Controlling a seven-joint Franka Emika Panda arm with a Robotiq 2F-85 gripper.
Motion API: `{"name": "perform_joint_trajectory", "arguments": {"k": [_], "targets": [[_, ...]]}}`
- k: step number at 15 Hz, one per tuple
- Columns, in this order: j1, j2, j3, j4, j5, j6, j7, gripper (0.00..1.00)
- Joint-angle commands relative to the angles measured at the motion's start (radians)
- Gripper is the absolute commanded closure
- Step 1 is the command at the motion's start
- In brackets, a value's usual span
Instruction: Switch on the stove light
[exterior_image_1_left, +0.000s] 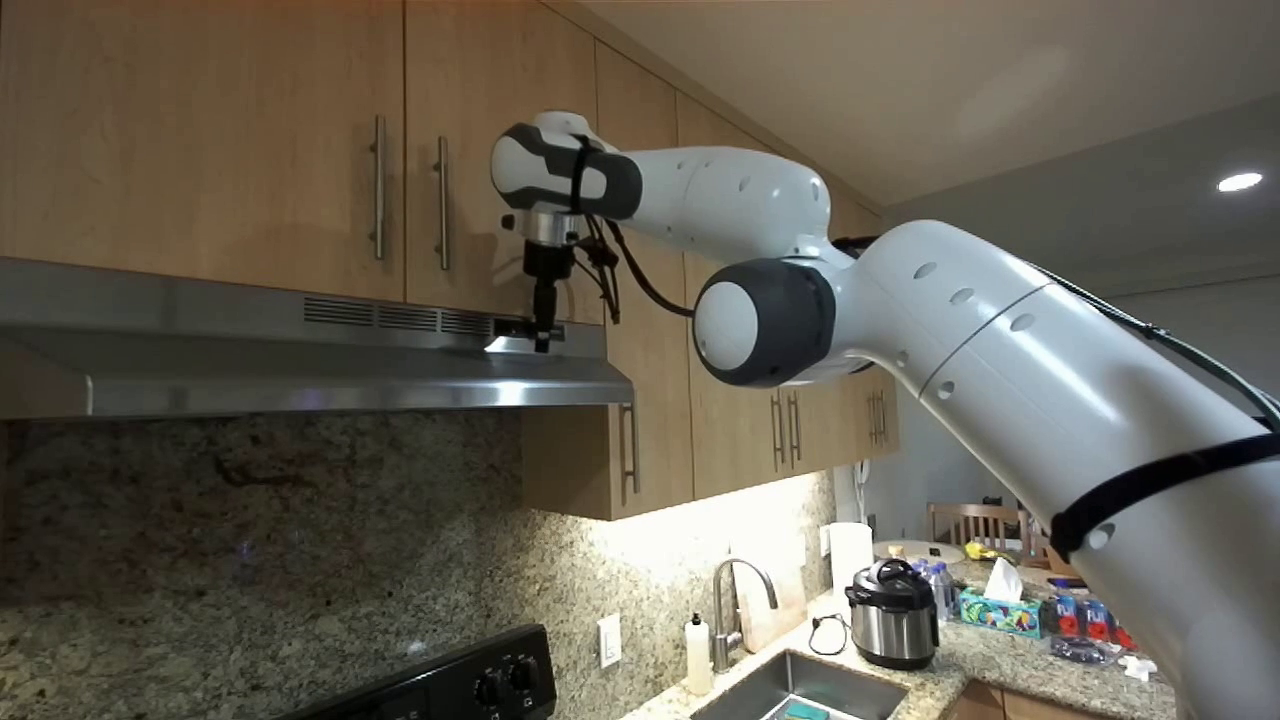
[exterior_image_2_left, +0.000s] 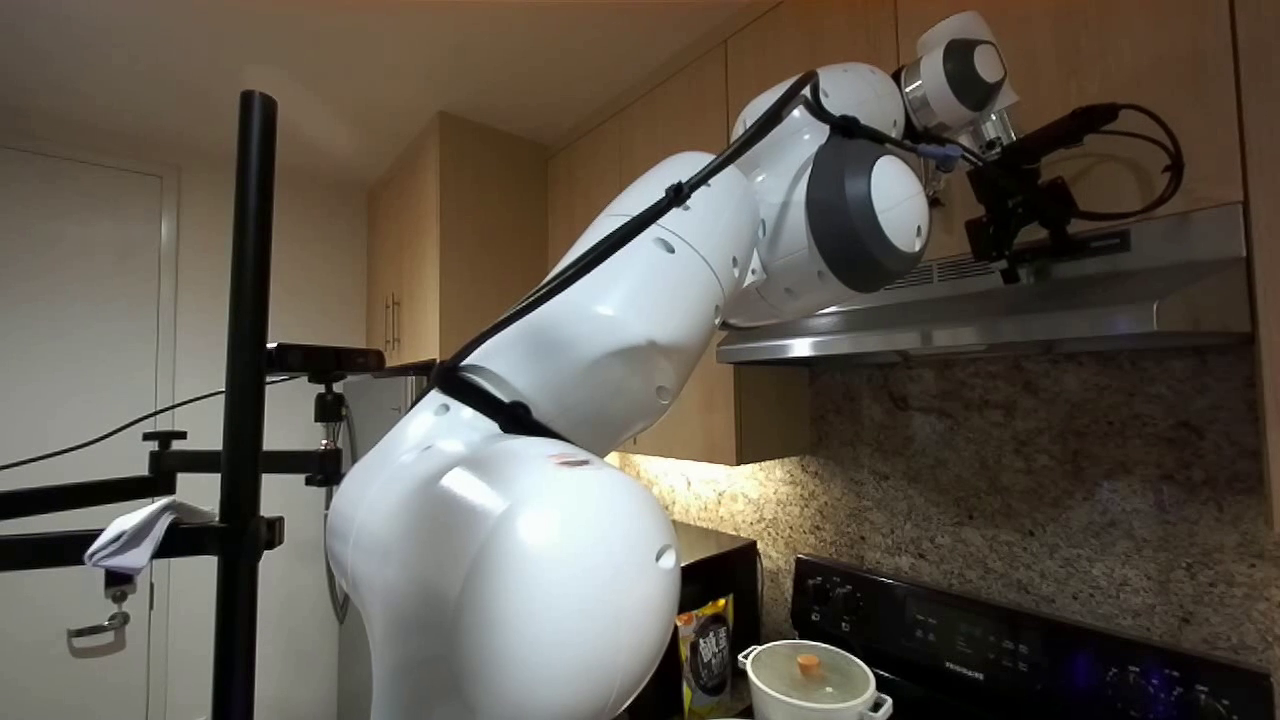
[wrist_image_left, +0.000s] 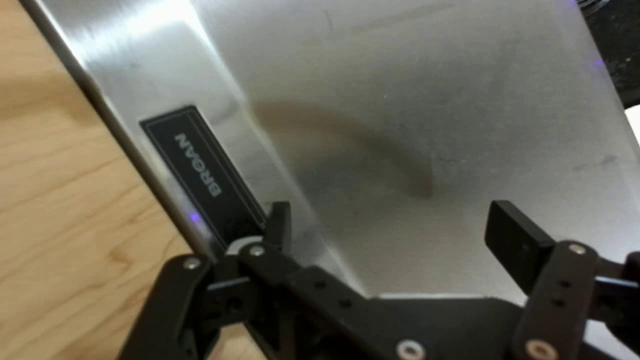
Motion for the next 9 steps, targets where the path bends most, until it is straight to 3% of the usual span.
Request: {"name": "perform_joint_trajectory", "arguments": {"k": [1,9], "targets": [[0.014,-0.009,-0.003,-0.013,-0.007,0.022,0.006,0.00],[0.012,-0.010,-0.009,-0.016,-0.005,0.035,0.021,0.00]]}}
